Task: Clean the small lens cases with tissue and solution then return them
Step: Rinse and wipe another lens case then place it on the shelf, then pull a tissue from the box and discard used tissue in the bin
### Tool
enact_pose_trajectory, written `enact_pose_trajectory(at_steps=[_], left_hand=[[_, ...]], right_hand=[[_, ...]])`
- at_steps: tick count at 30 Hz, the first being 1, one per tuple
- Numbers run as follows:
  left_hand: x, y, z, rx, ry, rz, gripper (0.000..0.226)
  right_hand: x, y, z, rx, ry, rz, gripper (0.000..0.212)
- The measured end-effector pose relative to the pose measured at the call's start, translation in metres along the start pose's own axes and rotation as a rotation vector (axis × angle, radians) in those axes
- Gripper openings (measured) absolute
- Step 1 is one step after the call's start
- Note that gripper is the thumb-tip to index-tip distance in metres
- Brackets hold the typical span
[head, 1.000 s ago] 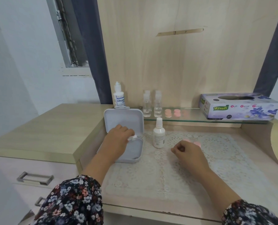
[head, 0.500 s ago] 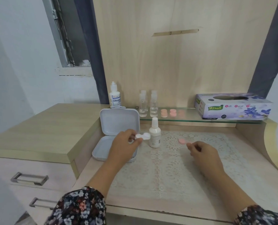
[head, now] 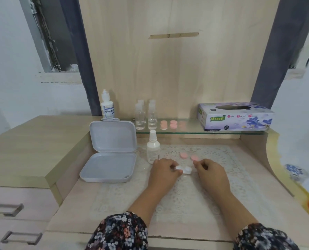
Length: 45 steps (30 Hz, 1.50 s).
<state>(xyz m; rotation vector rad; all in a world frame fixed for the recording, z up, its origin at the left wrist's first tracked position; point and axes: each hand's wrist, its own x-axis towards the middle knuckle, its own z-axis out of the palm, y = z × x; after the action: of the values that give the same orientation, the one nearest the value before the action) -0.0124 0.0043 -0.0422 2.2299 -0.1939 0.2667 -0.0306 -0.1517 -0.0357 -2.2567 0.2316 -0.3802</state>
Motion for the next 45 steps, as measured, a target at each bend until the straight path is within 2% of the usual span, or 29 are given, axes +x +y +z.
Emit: enact_pose_trajectory(at_steps=[12,17,19,21,24,27,31,35,37,41,45], left_hand=[[-0.004,0.001,0.002,0.088,0.024,0.032,0.021],[-0.004,0.002,0.000,0.076,0.005,0.007,0.027],[-0.003,0.006,-0.003,0.026,-0.003,-0.002,0.022],[-0.002,0.011,-0.006,-0.046,-0.009,-0.014,0.007],[0.004,0.026,-0.010,-0.120,0.011,-0.012,0.023],[0.021,0.054,-0.012,-0.150,0.013,0.033,0.022],[0.059,0.099,-0.008,-0.124,0.054,0.204,0.019],[0.096,0.140,0.002,-0.170,0.090,0.327,0.016],[0.110,0.148,0.010,-0.146,0.061,0.354,0.014],[0.124,0.143,0.029,-0.066,0.069,0.334,0.014],[0.121,0.140,0.038,-0.022,0.128,0.380,0.017]], right_hand=[[-0.001,0.003,-0.001,0.063,-0.006,0.010,0.025],[0.001,0.004,-0.004,0.203,-0.004,0.048,0.025],[0.003,0.003,-0.007,0.281,0.006,0.072,0.026],[0.007,0.001,-0.012,0.354,0.011,0.092,0.025],[0.019,-0.007,-0.028,0.389,0.069,0.082,0.022],[0.035,-0.021,-0.054,0.379,0.194,0.024,0.026],[0.066,-0.044,-0.095,0.244,0.333,-0.149,0.031],[0.122,-0.048,-0.115,-0.032,0.414,-0.222,0.025],[0.149,-0.043,-0.120,-0.174,0.374,-0.183,0.025],[0.186,-0.046,-0.125,-0.431,0.158,0.017,0.022],[0.201,-0.055,-0.127,-0.591,-0.017,0.100,0.047]])
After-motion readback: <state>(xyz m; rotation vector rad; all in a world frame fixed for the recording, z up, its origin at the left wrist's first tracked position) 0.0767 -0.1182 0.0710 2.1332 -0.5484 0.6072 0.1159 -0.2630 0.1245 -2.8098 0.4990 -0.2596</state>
